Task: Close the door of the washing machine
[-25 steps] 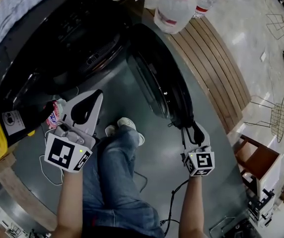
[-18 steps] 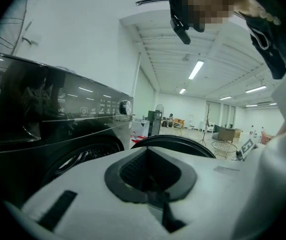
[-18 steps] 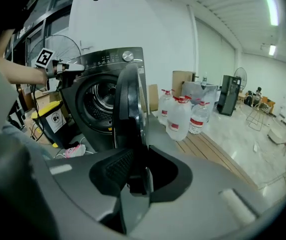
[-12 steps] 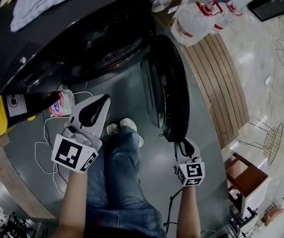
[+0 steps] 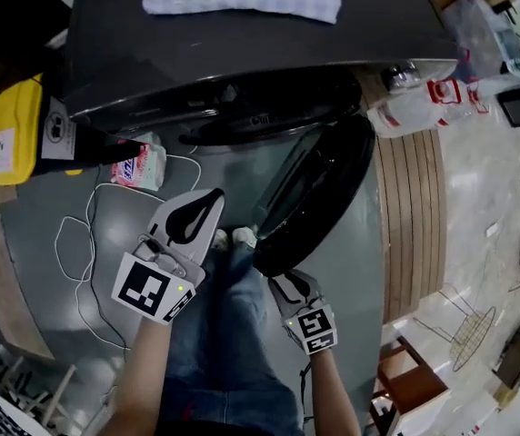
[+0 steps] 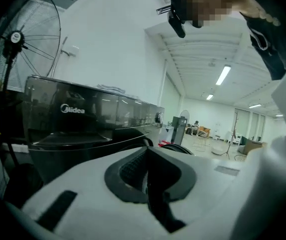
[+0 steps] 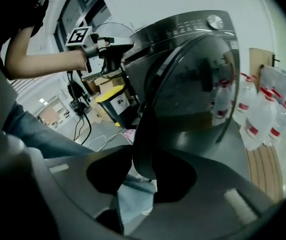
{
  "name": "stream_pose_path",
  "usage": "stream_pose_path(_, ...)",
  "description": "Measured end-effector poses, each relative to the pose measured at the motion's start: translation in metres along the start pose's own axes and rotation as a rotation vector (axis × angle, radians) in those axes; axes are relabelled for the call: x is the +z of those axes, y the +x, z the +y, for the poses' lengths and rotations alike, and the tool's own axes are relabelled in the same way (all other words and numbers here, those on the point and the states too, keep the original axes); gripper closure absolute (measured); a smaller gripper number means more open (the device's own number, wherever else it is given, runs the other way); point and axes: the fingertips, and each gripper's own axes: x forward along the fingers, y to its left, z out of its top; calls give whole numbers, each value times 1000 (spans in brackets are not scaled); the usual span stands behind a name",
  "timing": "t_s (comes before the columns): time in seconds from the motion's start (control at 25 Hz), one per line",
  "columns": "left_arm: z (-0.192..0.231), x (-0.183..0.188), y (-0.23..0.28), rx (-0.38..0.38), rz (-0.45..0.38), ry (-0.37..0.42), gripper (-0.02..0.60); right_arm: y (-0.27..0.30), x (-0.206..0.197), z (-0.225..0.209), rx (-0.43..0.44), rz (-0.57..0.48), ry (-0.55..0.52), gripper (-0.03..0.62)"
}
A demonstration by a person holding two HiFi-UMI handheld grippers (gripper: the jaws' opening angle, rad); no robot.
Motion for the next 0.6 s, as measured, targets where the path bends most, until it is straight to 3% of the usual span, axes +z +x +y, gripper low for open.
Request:
stream_pose_path(0.12,24,-4,-20,62,-12,-21,581,32,28,13,78,-3,-100,470)
stream_pose_path(0.2,38,-8,-33,99,-15,-33,581,52,50,16,99,-34,-121,542)
stream_pose_path(0.32,61,-17,-56,156,-16,-55,581,82,82,17,113,-76,-130,582)
stream_pose_path(0.6,103,-35,-100,282,-30,-111,581,146,145,17,75,-170,-102,582)
